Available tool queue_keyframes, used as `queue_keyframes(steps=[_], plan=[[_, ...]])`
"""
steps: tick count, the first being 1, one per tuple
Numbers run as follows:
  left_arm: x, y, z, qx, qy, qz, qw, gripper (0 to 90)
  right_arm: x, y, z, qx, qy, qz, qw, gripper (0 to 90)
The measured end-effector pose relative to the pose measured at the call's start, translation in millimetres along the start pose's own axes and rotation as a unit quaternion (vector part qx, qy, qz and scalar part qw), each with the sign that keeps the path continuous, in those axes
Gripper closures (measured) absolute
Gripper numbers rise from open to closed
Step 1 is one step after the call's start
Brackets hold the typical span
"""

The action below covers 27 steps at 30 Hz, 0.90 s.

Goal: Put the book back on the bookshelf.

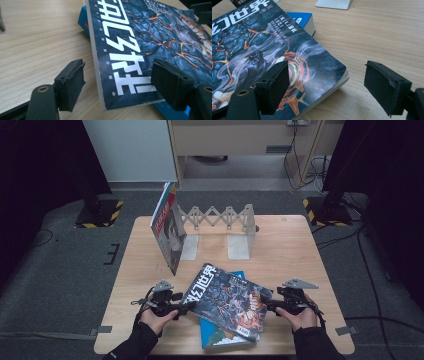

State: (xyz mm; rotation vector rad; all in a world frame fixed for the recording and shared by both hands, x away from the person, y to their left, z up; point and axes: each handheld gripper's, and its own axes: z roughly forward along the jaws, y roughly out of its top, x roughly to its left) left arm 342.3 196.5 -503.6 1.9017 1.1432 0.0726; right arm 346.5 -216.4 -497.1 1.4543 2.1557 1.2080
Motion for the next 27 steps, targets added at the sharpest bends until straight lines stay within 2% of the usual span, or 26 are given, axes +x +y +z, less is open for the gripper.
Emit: queue_keyframes(steps=[6, 10, 16, 18, 24, 27], plan=[[2.6, -0.5, 4.3, 0.006, -0.022, -0.023, 0.9995, 25.8, 2.3, -1.2, 4.8, 0.009, 0.002, -0.004, 0.9999, 20.3], [3.3, 0.1, 6.9, 0.008, -0.031, -0.028, 0.9991, 25.7, 3.7, -1.1, 6.8, 0.010, 0.004, -0.006, 0.9999, 19.9], [5.0, 0.8, 12.8, 0.010, -0.050, -0.046, 0.9976, 26.1, 3.4, -1.5, 8.4, 0.010, 0.005, -0.005, 0.9999, 19.2], [5.2, 1.2, 12.8, 0.013, -0.058, -0.053, 0.9969, 29.5, 3.7, -1.5, 8.7, 0.010, 0.005, -0.003, 0.9999, 19.2], [2.8, 2.9, 11.2, 0.017, -0.050, -0.057, 0.9970, 31.5, 3.4, -1.9, 9.2, 0.011, 0.004, -0.007, 0.9999, 19.2], [2.8, 5.2, 5.8, 0.025, -0.049, -0.070, 0.9961, 38.5, 3.3, -2.4, 9.6, 0.009, 0.002, -0.006, 0.9999, 19.2]])
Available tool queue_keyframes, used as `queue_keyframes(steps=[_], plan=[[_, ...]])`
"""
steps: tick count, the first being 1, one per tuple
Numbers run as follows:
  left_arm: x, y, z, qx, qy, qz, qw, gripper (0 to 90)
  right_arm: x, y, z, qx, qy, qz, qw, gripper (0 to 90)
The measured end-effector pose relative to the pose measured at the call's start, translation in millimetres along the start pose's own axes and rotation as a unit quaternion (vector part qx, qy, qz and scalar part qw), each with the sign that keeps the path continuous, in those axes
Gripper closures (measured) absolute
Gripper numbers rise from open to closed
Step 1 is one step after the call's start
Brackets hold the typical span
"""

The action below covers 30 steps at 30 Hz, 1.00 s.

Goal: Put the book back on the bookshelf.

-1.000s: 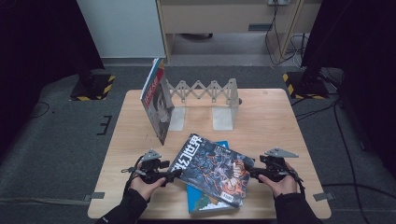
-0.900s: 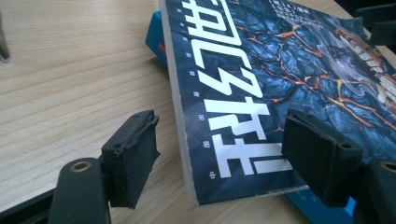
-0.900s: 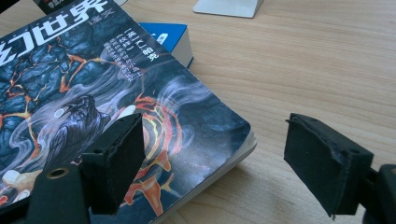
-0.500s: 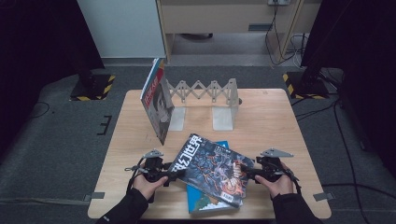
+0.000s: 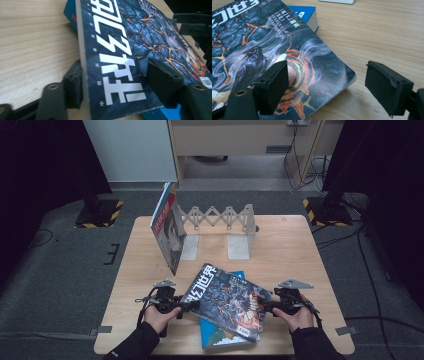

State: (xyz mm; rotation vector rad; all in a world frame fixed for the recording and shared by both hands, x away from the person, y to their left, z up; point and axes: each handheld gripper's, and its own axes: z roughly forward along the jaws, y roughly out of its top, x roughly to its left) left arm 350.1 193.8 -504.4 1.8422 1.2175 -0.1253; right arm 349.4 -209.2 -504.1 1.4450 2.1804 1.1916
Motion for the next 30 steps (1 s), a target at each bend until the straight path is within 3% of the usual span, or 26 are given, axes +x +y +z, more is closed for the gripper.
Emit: queue_keyframes(steps=[5, 10, 13, 15, 23, 27, 30], plan=[[-4.3, 0.3, -7.8, -0.006, -0.014, -0.003, 0.9999, 45.6, 0.0, -1.2, 0.6, 0.000, -0.006, -0.005, 1.0000, 19.7], [-9.0, 3.8, -14.2, -0.039, -0.045, -0.003, 0.9982, 49.7, -0.4, -2.3, 1.2, 0.005, -0.011, -0.012, 0.9999, 22.5], [-11.1, 4.8, -12.3, -0.043, -0.077, -0.012, 0.9960, 49.5, -1.8, -3.1, 1.7, 0.006, -0.013, -0.012, 0.9998, 23.2], [-12.9, 5.8, -10.0, -0.040, -0.086, -0.015, 0.9954, 49.4, -2.0, -3.4, 1.7, 0.007, -0.015, -0.014, 0.9998, 23.8], [-19.2, 12.6, 2.2, -0.014, -0.082, -0.020, 0.9964, 52.1, -2.5, -3.3, 1.7, 0.009, -0.014, -0.014, 0.9998, 24.2], [-18.6, 16.7, 0.1, -0.013, -0.091, -0.041, 0.9949, 58.6, -3.2, -3.4, 1.4, 0.011, -0.014, -0.014, 0.9997, 24.2], [-19.9, 19.0, -1.8, -0.014, -0.095, -0.042, 0.9945, 62.8, -3.6, -3.3, 1.6, 0.011, -0.014, -0.013, 0.9998, 23.9]])
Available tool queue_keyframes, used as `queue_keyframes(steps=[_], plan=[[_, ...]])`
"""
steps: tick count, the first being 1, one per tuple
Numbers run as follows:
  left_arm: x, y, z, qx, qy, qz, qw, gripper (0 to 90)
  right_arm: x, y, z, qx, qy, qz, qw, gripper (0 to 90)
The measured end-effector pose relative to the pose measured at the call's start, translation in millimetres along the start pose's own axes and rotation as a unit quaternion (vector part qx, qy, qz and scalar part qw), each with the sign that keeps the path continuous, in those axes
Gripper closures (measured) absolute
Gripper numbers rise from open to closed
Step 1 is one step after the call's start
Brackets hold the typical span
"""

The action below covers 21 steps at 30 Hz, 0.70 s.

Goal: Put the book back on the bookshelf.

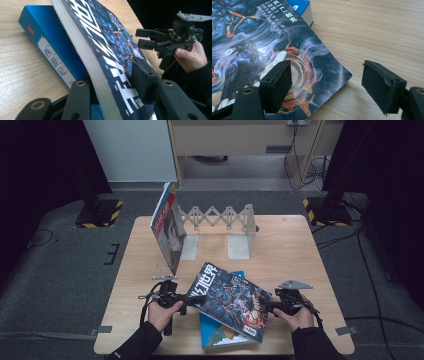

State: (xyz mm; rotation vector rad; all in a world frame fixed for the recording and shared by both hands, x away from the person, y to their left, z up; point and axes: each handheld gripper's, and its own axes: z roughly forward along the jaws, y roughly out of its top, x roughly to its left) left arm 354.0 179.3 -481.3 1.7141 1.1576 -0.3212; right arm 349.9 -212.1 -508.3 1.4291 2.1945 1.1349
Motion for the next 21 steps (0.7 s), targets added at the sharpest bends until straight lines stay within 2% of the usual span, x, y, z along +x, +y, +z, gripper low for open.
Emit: queue_keyframes(steps=[5, 12, 21], plan=[[-5.8, 5.6, -3.4, -0.005, -0.010, -0.006, 0.9999, 69.0, -0.9, 0.1, -0.2, -0.001, 0.000, 0.003, 1.0000, 23.3], [-14.7, 11.7, -5.3, -0.007, -0.009, -0.011, 0.9999, 74.0, -3.0, 0.4, -1.5, -0.001, 0.003, 0.010, 0.9999, 21.4], [-22.9, 24.3, -12.5, -0.015, -0.003, -0.018, 0.9997, 77.6, -14.0, -0.6, -7.2, -0.012, -0.018, 0.022, 0.9995, 21.1]])
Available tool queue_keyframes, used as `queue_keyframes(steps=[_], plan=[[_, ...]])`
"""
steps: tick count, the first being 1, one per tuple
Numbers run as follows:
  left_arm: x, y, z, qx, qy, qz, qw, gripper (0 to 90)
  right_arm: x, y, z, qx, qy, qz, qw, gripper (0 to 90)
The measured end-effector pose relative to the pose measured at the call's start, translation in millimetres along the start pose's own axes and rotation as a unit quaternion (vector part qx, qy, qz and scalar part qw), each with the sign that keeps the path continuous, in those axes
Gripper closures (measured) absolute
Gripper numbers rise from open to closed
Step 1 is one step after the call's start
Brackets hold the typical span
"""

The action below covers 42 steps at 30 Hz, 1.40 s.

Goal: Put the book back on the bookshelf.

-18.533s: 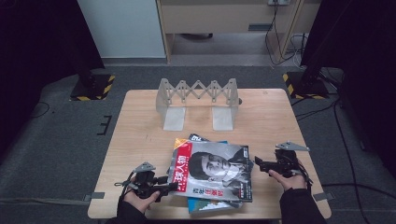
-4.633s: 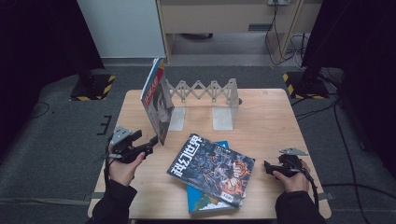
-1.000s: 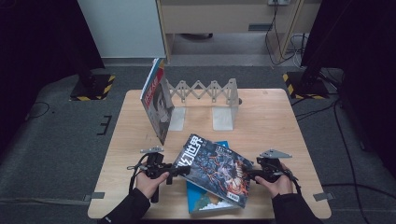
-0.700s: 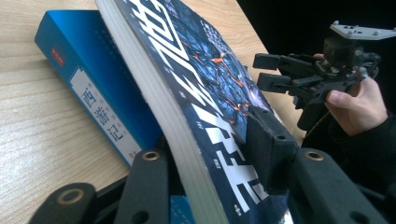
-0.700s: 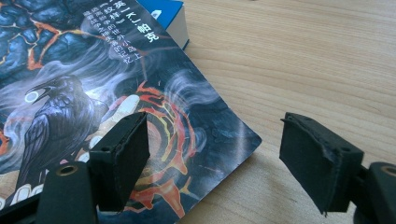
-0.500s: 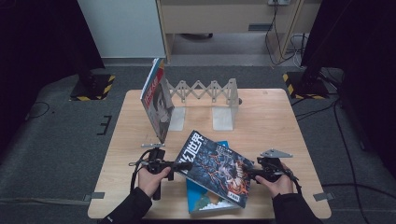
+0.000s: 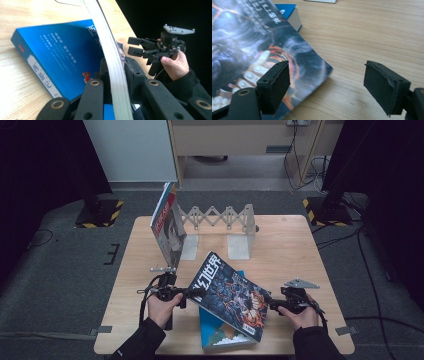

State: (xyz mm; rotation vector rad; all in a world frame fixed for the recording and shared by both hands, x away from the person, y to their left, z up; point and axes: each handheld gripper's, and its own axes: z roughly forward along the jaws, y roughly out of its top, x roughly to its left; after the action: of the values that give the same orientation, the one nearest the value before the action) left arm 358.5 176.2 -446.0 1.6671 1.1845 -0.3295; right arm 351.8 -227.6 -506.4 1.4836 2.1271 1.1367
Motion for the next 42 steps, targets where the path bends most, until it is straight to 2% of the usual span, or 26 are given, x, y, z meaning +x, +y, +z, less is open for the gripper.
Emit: queue_keyframes(steps=[6, 15, 22, 31, 37, 42], plan=[[-6.8, 7.0, -4.3, -0.011, 0.005, -0.003, 0.9999, 79.6, -9.2, -1.6, -0.3, 0.006, -0.016, 0.002, 0.9998, 20.7], [-19.7, 18.8, -8.1, -0.036, -0.012, -0.004, 0.9993, 82.1, -25.2, -5.3, 1.2, 0.026, -0.053, 0.002, 0.9983, 18.0], [-30.1, 26.2, -10.4, -0.044, -0.015, 0.010, 0.9989, 82.2, -29.7, -7.4, 5.1, 0.041, -0.064, -0.011, 0.9971, 16.2], [-38.6, 37.4, -21.8, -0.068, -0.016, 0.027, 0.9972, 82.3, -38.9, -11.6, 10.2, 0.068, -0.078, -0.019, 0.9945, 12.6], [-45.5, 45.0, -32.2, -0.087, -0.006, 0.044, 0.9952, 82.3, -37.7, -12.7, 12.1, 0.069, -0.082, -0.032, 0.9937, 9.6], [-50.5, 52.8, -40.5, -0.102, 0.000, 0.050, 0.9935, 82.3, -37.2, -15.0, 14.3, 0.065, -0.087, -0.042, 0.9932, 5.1]])
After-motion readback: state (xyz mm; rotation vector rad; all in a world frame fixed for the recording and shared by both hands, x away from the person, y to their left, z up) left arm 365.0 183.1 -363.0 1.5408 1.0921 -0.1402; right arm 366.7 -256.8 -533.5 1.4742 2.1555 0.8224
